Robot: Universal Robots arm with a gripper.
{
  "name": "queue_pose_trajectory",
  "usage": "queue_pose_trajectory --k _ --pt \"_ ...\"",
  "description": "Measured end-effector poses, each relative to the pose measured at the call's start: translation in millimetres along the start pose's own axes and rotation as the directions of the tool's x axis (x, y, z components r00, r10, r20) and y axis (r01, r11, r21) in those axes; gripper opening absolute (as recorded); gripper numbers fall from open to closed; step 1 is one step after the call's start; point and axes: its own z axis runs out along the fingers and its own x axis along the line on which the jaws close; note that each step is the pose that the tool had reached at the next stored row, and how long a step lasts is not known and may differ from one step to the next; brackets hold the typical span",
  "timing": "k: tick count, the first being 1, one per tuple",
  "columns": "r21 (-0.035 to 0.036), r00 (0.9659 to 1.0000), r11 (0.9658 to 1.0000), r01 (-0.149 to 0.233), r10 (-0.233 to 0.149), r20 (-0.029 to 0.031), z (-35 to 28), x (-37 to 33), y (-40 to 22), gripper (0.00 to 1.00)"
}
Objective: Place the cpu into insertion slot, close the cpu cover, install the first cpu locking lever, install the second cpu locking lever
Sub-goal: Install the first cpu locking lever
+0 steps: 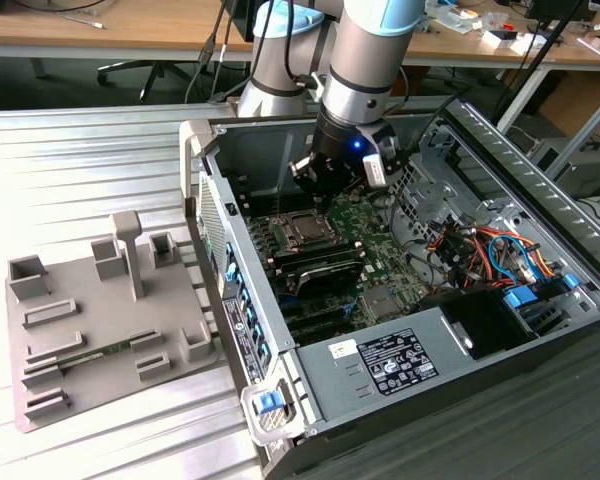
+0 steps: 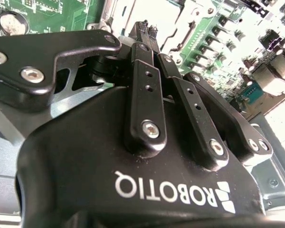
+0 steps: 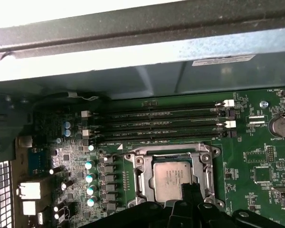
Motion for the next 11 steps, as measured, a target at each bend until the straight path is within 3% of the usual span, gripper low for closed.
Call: queue_pose_trajectory --k 3,7,11 --pt "0.0032 0.9995 0.9995 0.03 -0.03 -0.0001 0.1 -0.1 0.0 0.11" --pt "0.0177 0.9957 0.9956 0.092 -0.092 -0.0008 0.0 0.0 0.0 0.11" --pt "0.0275 0.9915 0.9911 0.13 -0.13 -0.0017 0.0 0.0 0.0 0.11"
